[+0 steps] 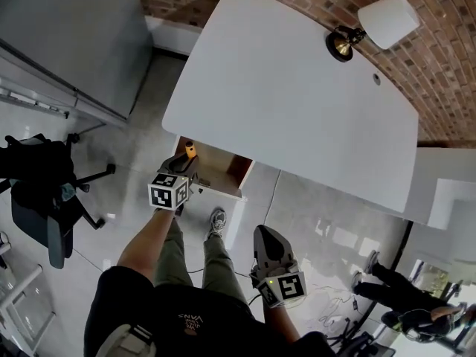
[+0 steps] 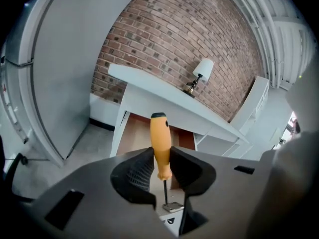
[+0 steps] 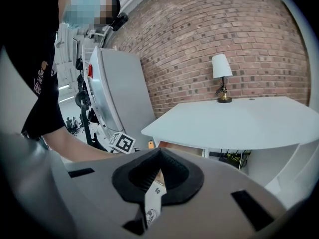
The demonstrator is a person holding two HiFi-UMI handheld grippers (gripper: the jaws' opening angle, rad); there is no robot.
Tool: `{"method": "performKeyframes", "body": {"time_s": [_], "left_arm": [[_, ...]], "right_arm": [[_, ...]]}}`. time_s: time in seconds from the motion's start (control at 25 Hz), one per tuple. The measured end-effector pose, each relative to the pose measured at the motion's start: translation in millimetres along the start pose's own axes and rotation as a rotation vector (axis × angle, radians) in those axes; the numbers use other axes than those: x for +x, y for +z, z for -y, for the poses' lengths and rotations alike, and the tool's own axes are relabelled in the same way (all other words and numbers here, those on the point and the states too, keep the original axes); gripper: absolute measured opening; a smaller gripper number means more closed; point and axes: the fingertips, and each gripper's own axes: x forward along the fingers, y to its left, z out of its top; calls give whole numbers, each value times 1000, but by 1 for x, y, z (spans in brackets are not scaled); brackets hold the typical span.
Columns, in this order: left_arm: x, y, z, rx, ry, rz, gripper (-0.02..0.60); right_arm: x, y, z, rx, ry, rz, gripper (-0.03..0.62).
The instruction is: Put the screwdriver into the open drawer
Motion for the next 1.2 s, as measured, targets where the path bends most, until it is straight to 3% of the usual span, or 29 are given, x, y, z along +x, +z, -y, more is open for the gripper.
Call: {"method": "performKeyframes", "body": {"time_s": [0.48, 0.8, 1.2], "left_arm": [[67, -35, -44, -161, 120, -120, 102], [90, -44, -61, -204, 178, -148, 103], [109, -65, -75, -201, 236, -205, 103]], "right_arm": [[14, -23, 18, 17, -3, -32, -5], [17, -30, 26, 21, 2, -46, -5], [22, -42, 31, 29, 7, -80, -5]]}}
